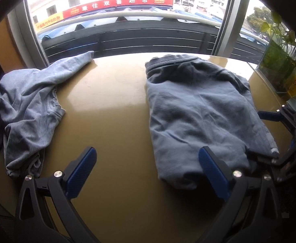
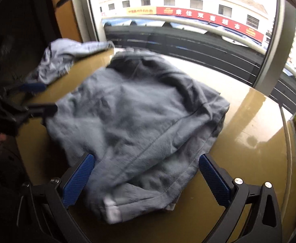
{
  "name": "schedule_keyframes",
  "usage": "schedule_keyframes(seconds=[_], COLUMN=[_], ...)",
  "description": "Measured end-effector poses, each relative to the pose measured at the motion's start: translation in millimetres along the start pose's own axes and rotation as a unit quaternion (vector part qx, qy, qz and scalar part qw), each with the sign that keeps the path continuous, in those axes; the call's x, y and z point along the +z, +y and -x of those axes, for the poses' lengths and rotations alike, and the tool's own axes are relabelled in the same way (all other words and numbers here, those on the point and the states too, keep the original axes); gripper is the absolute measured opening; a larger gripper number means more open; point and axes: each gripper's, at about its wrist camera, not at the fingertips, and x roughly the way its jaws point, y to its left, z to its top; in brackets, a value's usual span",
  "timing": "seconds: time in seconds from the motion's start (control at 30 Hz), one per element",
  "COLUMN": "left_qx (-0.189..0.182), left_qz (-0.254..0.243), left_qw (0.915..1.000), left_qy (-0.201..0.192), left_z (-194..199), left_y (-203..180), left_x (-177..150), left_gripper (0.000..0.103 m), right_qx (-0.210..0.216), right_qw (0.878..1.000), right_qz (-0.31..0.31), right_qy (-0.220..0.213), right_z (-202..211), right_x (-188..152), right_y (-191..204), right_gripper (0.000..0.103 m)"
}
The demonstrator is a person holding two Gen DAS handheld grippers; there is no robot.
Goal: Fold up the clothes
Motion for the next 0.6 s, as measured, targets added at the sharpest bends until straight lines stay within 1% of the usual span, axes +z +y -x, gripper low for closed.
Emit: schedule_keyframes(seconds=[0.03, 0.07, 0.1, 0.17, 0.23, 0.27, 0.33, 0.4, 0.47, 0.5, 0.57, 0.6], left_qx=[0.011, 0.023, 0.028, 0.033, 0.051, 0.061, 0.073, 0.075, 0.064, 0.060, 0.062, 0.064], left_qz=[-0.012, -0.021, -0.013, 0.008, 0.020, 0.023, 0.033, 0.053, 0.080, 0.090, 0.093, 0.090], left_qw=[0.9998, 0.9994, 0.9994, 0.9993, 0.9985, 0.9977, 0.9958, 0.9939, 0.9924, 0.9918, 0.9919, 0.9921], left_qy=[0.013, 0.017, 0.013, 0.015, -0.005, -0.019, -0.045, -0.061, -0.068, -0.069, -0.062, -0.058], left_z=[-6.7, -11.8, -12.2, -8.7, 4.2, 13.4, 31.4, 45.5, 52.6, 53.6, 50.6, 48.7], left_y=[-5.8, -10.2, -11.2, -10.9, -11.3, -11.6, -10.2, -6.4, -2.5, -2.3, -8.5, -13.2], left_x=[-2.9, -6.6, -9.3, -11.3, -11.3, -10.0, -4.3, 3.8, 10.1, 11.6, 13.6, 14.3], left_gripper=[0.101, 0.103, 0.103, 0.102, 0.098, 0.098, 0.098, 0.098, 0.099, 0.099, 0.099, 0.099], right_qx=[0.014, 0.027, 0.034, 0.036, 0.034, 0.033, 0.035, 0.056, 0.078, 0.083, 0.093, 0.108], right_qw=[1.000, 1.000, 0.999, 0.999, 0.998, 0.997, 0.993, 0.990, 0.988, 0.989, 0.988, 0.988], right_qz=[0.002, 0.000, 0.003, 0.020, 0.046, 0.066, 0.105, 0.122, 0.123, 0.122, 0.120, 0.111], right_qy=[-0.001, -0.001, 0.000, 0.004, 0.006, -0.002, -0.029, -0.049, -0.041, -0.023, 0.006, 0.000], right_z=[-2.9, -3.2, -3.1, -2.3, 2.3, 7.6, 20.3, 27.1, 17.7, 6.4, -15.8, -20.3], right_x=[-1.8, -2.8, -2.8, -0.2, 5.3, 9.0, 18.7, 29.4, 39.1, 41.1, 37.0, 32.4], right_y=[-3.1, -7.2, -9.6, -9.4, -7.2, -4.3, 1.2, 2.6, 1.8, 1.7, 1.0, -2.7], right_gripper=[0.103, 0.103, 0.103, 0.103, 0.103, 0.103, 0.103, 0.103, 0.103, 0.103, 0.103, 0.103])
